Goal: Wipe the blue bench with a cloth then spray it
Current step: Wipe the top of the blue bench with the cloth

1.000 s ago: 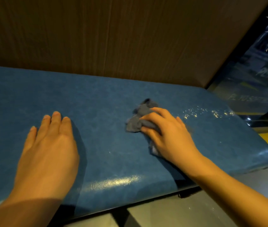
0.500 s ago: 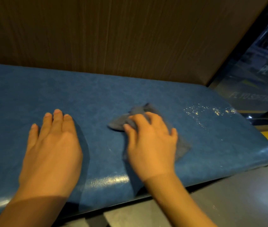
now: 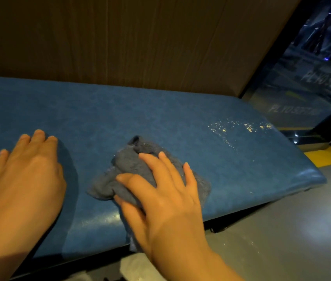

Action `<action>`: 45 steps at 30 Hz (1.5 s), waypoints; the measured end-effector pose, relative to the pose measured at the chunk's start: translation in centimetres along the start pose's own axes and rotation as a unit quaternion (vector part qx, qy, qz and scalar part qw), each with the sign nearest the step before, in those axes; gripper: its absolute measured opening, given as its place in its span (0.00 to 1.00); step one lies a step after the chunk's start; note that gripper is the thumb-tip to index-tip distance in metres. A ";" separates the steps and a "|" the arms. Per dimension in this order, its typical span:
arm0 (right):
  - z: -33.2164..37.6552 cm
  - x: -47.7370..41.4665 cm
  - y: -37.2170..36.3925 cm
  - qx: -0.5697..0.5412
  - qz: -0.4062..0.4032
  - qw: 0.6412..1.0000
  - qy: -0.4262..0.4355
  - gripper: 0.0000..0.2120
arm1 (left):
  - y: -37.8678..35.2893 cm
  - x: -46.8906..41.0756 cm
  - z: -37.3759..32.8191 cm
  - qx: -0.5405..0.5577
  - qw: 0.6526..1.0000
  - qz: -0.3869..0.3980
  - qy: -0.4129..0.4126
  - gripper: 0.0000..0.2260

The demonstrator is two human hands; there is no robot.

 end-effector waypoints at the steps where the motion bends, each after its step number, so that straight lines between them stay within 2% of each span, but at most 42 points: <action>1: -1.0 0.3 0.5 -0.002 -0.013 1.000 -0.006 0.10 | -0.1 0.3 -0.2 -0.003 1.000 -0.013 -0.009 0.05; 4: -4.6 0.4 2.2 0.022 -0.020 0.998 -0.055 0.12 | 1.5 0.9 -2.0 0.021 0.999 -0.039 -0.024 0.16; 7: -8.6 0.1 4.1 0.019 -0.007 0.990 -0.141 0.15 | 3.5 2.4 -5.9 0.072 0.993 -0.070 -0.065 0.19; 12: -11.7 -0.3 5.6 0.039 -0.020 0.973 -0.226 0.19 | 3.1 4.0 -12.0 0.075 0.986 -0.038 -0.142 0.28; 17: -10.6 0.3 4.6 0.056 -0.062 0.971 -0.223 0.18 | 2.3 4.8 -14.0 0.055 0.986 0.024 -0.154 0.31; 21: -7.1 0.9 2.4 0.052 -0.097 0.982 -0.155 0.11 | 2.3 4.8 -14.0 0.049 0.987 0.039 -0.148 0.30; 24: -6.7 0.5 1.9 0.031 -0.095 0.988 -0.119 0.10 | 2.3 4.7 -13.8 0.034 0.986 0.050 -0.152 0.35; 26: -8.2 0.1 2.8 0.030 -0.082 0.990 -0.108 0.11 | 2.3 4.7 -13.7 0.023 0.987 0.040 -0.154 0.32; 29: -12.3 -1.0 5.2 0.034 -0.035 0.984 -0.172 0.17 | 2.3 4.6 -13.6 0.012 0.987 0.031 -0.160 0.29; 31: -16.0 -1.8 7.2 0.050 -0.020 0.972 -0.230 0.15 | 2.3 4.6 -13.4 -0.001 0.986 0.036 -0.164 0.32; 33: -20.3 -2.2 8.9 0.063 -0.037 0.958 -0.277 0.12 | 2.4 4.8 -13.4 -0.017 0.984 0.058 -0.169 0.32; 35: -23.9 -2.5 10.1 0.066 -0.055 0.945 -0.315 0.15 | 2.4 5.2 -13.2 -0.041 0.981 0.088 -0.166 0.29; 38: -27.2 -3.0 11.3 0.072 -0.067 0.929 -0.357 0.16 | 3.5 5.1 -14.1 -0.032 0.987 0.074 -0.137 0.26; 39: -27.8 -3.1 11.4 0.077 -0.068 0.926 -0.364 0.14 | 4.4 4.8 -14.8 -0.031 0.988 0.102 -0.116 0.27; 41: -28.3 -3.1 11.3 0.092 -0.068 0.925 -0.362 0.12 | 4.7 4.3 -16.2 -0.012 0.987 0.064 -0.144 0.31; 45: -26.7 -2.1 10.6 0.088 -0.086 0.929 -0.349 0.11 | 3.7 3.8 -19.7 0.032 0.981 0.062 -0.183 0.40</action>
Point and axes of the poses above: each hand's wrist, its own x-axis away from the middle knuckle, its own y-axis out of the back of the hand, z = x × y, the point moved 1 cm from there along -x, towards the middle knuckle, and after that the axes turned 5 degrees about -x, right-handed, at the moved point
